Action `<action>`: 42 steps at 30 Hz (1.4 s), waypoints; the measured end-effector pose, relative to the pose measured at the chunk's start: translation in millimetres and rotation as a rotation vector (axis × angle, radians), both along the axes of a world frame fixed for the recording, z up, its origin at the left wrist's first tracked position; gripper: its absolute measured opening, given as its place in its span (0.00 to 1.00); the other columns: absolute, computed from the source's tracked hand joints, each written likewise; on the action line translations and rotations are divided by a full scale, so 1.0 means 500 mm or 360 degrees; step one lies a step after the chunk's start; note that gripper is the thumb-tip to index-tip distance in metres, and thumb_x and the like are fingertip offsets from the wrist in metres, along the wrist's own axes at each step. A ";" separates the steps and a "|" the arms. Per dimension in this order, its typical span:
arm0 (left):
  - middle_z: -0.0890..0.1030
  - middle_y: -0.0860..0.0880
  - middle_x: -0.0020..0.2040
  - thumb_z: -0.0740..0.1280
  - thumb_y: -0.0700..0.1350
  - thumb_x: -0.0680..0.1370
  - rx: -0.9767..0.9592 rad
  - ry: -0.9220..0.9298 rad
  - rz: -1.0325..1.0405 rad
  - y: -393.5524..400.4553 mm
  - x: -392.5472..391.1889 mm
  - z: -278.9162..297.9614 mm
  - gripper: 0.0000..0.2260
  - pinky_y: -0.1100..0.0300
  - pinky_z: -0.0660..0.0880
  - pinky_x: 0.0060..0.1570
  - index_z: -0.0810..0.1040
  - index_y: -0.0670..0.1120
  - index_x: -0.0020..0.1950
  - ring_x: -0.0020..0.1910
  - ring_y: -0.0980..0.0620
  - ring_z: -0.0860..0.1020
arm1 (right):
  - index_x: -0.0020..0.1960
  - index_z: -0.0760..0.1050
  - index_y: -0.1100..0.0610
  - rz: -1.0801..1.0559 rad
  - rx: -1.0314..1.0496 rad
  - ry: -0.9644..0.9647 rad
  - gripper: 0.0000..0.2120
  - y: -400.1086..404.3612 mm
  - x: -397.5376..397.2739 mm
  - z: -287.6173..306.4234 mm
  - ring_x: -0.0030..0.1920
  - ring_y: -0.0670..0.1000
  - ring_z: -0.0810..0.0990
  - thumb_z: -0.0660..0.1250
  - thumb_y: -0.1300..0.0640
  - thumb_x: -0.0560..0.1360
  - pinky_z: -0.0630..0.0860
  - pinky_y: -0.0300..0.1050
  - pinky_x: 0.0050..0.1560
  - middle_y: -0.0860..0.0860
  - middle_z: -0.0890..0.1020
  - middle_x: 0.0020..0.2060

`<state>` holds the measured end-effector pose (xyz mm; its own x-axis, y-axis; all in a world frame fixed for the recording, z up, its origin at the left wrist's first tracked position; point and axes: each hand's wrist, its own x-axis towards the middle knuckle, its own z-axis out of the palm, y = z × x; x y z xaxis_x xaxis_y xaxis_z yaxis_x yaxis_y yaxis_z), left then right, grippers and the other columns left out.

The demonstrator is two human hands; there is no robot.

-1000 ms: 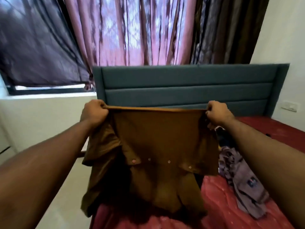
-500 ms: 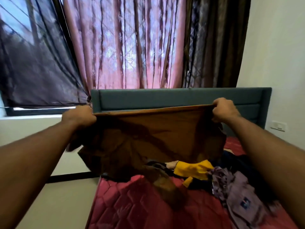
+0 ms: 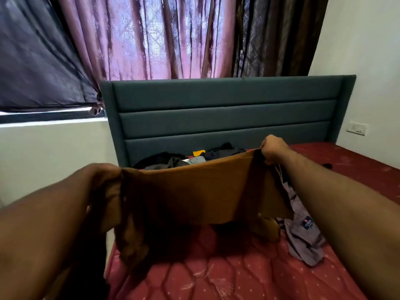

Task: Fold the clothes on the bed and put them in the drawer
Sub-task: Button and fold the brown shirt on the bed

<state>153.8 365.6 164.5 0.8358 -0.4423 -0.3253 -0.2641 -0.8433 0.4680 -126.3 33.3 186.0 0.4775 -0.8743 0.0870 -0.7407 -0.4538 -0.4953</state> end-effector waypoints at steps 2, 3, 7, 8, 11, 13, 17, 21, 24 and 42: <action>0.80 0.39 0.38 0.60 0.42 0.82 -0.0586 0.0412 0.0306 -0.031 0.017 0.010 0.12 0.53 0.75 0.38 0.78 0.37 0.46 0.36 0.42 0.77 | 0.53 0.80 0.62 -0.0054 -0.0096 -0.0104 0.12 -0.029 0.022 0.000 0.50 0.61 0.81 0.60 0.67 0.75 0.79 0.48 0.46 0.62 0.81 0.54; 0.80 0.40 0.35 0.60 0.43 0.81 -0.0788 0.0590 0.0402 -0.051 0.035 0.018 0.12 0.55 0.76 0.35 0.78 0.39 0.45 0.33 0.43 0.79 | 0.57 0.79 0.60 -0.0089 -0.0134 -0.0182 0.14 -0.044 0.033 0.013 0.54 0.62 0.80 0.60 0.66 0.76 0.78 0.50 0.52 0.62 0.79 0.57; 0.76 0.48 0.26 0.52 0.47 0.85 -0.1778 0.0868 0.0272 -0.135 0.052 0.142 0.20 0.66 0.72 0.21 0.74 0.44 0.37 0.22 0.55 0.75 | 0.61 0.77 0.58 -0.0208 -0.0357 -0.0577 0.15 -0.096 0.050 0.108 0.60 0.63 0.76 0.58 0.64 0.78 0.73 0.51 0.59 0.62 0.78 0.60; 0.83 0.47 0.39 0.52 0.45 0.85 -0.2116 0.0743 0.0236 -0.155 0.049 0.185 0.18 0.67 0.76 0.28 0.79 0.43 0.48 0.34 0.57 0.81 | 0.61 0.77 0.59 -0.0190 -0.0456 -0.0682 0.15 -0.098 0.045 0.138 0.60 0.63 0.76 0.58 0.63 0.78 0.73 0.51 0.60 0.62 0.78 0.60; 0.71 0.48 0.72 0.53 0.29 0.74 -0.2423 -0.0387 0.0020 -0.155 0.037 0.282 0.31 0.72 0.71 0.55 0.64 0.48 0.77 0.68 0.56 0.71 | 0.60 0.77 0.63 -0.0066 -0.0742 -0.0959 0.13 -0.072 0.019 0.229 0.58 0.63 0.76 0.58 0.61 0.80 0.71 0.50 0.56 0.63 0.80 0.57; 0.76 0.48 0.67 0.56 0.36 0.69 -0.1860 -0.1207 -0.0285 -0.116 0.033 0.281 0.36 0.60 0.72 0.63 0.65 0.58 0.75 0.64 0.50 0.75 | 0.58 0.78 0.64 -0.0019 -0.0818 -0.1056 0.12 -0.031 -0.015 0.254 0.55 0.62 0.77 0.58 0.60 0.81 0.70 0.49 0.51 0.64 0.80 0.54; 0.73 0.47 0.71 0.56 0.53 0.82 -0.0075 -0.1638 -0.0888 -0.067 -0.027 0.168 0.22 0.48 0.74 0.61 0.58 0.70 0.73 0.63 0.41 0.76 | 0.52 0.79 0.63 -0.0002 -0.0722 -0.0607 0.10 0.013 -0.112 0.138 0.52 0.62 0.79 0.61 0.61 0.80 0.70 0.48 0.47 0.63 0.82 0.51; 0.79 0.46 0.62 0.62 0.62 0.78 0.0298 -0.1074 -0.0826 -0.047 -0.107 -0.064 0.24 0.52 0.78 0.53 0.68 0.59 0.73 0.56 0.43 0.80 | 0.55 0.81 0.63 0.0040 -0.0331 -0.0065 0.10 0.054 -0.198 -0.126 0.52 0.60 0.80 0.63 0.61 0.78 0.71 0.45 0.47 0.61 0.82 0.53; 0.80 0.40 0.61 0.54 0.76 0.71 0.0247 -0.0627 -0.0759 -0.004 -0.165 -0.265 0.41 0.52 0.76 0.54 0.74 0.46 0.69 0.57 0.40 0.79 | 0.63 0.75 0.65 0.0002 -0.0134 0.0205 0.14 0.074 -0.233 -0.321 0.57 0.63 0.77 0.60 0.63 0.80 0.70 0.51 0.53 0.63 0.78 0.60; 0.64 0.41 0.76 0.64 0.54 0.76 0.0668 -0.0101 -0.0916 0.116 -0.332 -0.644 0.31 0.56 0.71 0.63 0.59 0.53 0.78 0.70 0.43 0.71 | 0.61 0.74 0.60 -0.0148 0.0151 0.1099 0.16 0.200 -0.332 -0.694 0.60 0.58 0.79 0.67 0.61 0.74 0.76 0.48 0.56 0.58 0.78 0.59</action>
<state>-12.4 423.4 -157.6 0.5302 -0.6673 -0.5232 -0.7376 -0.6672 0.1035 -292.4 133.2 -161.2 0.3189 -0.9030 -0.2880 -0.9337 -0.3515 0.0681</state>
